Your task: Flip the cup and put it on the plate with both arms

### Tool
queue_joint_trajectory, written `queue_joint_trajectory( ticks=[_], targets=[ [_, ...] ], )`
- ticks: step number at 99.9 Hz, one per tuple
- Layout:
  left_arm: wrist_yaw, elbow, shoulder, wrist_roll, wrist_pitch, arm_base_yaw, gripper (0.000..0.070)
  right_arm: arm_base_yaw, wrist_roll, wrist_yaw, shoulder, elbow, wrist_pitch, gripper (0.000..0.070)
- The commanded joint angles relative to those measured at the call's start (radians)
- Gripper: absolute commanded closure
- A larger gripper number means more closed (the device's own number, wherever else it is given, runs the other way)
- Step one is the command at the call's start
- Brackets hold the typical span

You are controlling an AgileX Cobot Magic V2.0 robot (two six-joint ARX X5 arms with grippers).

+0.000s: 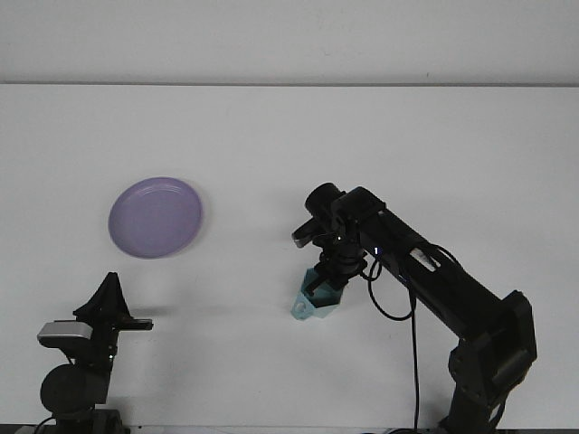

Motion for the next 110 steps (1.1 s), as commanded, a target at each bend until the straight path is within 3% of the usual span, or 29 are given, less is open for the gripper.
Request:
queue_joint_trajectory(
  ticks=[1,12,32,56,70,92,110],
  targets=[
    [0.001,-0.017,-0.001,-0.004,0.012,0.000,0.0687,0.008,-0.012,0.000,0.027,0.026,-0.009,0.0424],
    [0.001,-0.012,-0.001,-0.071,0.013,0.000,0.0687,-0.006,-0.012,0.000,0.022,0.061,-0.048,0.0361],
    [0.013,0.012,-0.001,-0.174,0.011,0.000,0.0688,-0.041,0.016,0.000,-0.093,0.133,-0.026,0.0361],
    [0.120,0.112,0.022,-0.269,-0.090,0.000,0.0688,-0.111,0.025,0.000,-0.372,0.092,0.192,0.0361],
    [0.195,0.221,0.108,-0.268,-0.172,0.000,0.0688,-0.177,0.026,0.000,-0.592,-0.094,0.430,0.0362],
    [0.357,0.457,0.381,-0.265,-0.286,-0.005,0.0687,-0.286,0.089,0.000,-0.938,-0.572,0.761,0.0363],
    [0.468,0.673,0.647,-0.213,-0.436,-0.065,0.0687,-0.330,0.112,0.007,-1.210,-0.883,0.964,0.0363]
  ],
)
